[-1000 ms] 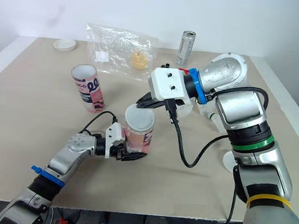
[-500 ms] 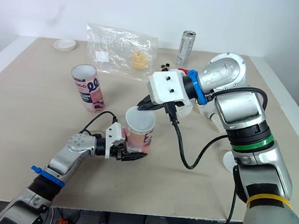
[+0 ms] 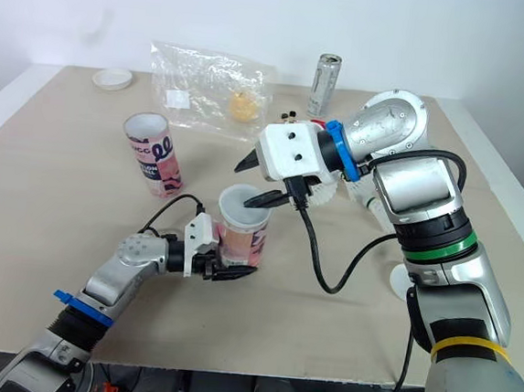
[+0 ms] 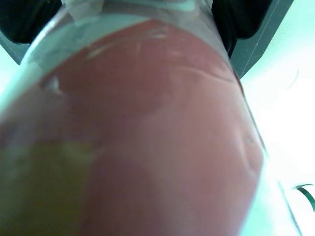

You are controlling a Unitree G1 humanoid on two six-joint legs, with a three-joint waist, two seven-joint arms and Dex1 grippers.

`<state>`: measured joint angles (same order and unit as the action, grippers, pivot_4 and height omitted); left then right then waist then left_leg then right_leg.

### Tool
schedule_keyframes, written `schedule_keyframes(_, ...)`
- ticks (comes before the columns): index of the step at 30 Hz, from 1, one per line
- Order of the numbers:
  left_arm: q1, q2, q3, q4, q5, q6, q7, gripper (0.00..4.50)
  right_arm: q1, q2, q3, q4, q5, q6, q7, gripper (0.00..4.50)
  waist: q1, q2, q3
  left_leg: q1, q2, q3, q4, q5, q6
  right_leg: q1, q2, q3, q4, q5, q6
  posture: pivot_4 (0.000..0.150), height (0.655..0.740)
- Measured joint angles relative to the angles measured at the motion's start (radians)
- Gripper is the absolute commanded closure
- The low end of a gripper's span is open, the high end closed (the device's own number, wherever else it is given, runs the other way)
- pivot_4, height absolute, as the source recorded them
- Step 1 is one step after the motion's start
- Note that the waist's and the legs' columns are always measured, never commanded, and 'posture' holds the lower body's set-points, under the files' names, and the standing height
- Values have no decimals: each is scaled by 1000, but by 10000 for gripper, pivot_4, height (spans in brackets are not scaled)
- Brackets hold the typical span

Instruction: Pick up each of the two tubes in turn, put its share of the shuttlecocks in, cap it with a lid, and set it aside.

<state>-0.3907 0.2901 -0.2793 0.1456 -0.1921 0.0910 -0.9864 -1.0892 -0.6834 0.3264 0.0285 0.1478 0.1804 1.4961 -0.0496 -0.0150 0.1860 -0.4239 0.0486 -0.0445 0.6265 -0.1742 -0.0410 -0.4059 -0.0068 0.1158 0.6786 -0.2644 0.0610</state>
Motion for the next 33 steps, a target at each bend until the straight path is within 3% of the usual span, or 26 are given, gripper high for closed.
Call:
schedule_keyframes(5, 0, 0, 2, 0, -4, 0, 0, 14063, -23, -1, -95, 34, 92, 168, -40, 16760, 0, 0, 0, 0, 0, 0, -1, 0, 0, 0, 0, 0, 0, 0, -1, 1500, 7400)
schedule_keyframes(7, 0, 0, 2, 0, -5, 0, 0, 14063, -22, 10, -184, 30, 198, 334, -89, 16760, 0, 0, 0, 0, 0, 0, -2, 0, 0, 0, 0, 0, 0, 0, -1, 1500, 7400)
schedule_keyframes(10, 0, 0, 3, 0, -5, 0, 0, 14063, 16, 7, -224, -9, 278, 453, -112, 25021, 0, 0, 0, 0, 0, 0, -3, 0, 0, 0, 0, 0, 0, -1, -1, 1500, 7400)
schedule_keyframes(14, 0, 2, 6, 0, -7, 2, 0, 14063, 157, 11, -216, -140, 355, 580, -162, 44119, -1, 0, 0, 0, 0, 0, -4, 0, 0, -1, 0, 0, -1, -1, -1, 1500, 7400)
schedule_keyframes(33, 1, 3, 11, 5, -7, 3, 1, 14063, 118, 1, -8, -178, 218, 507, -184, 44658, -4, -2, -2, 1, 0, -1, -5, 0, 0, -1, 1, 0, -3, 0, -2, 1500, 7400)
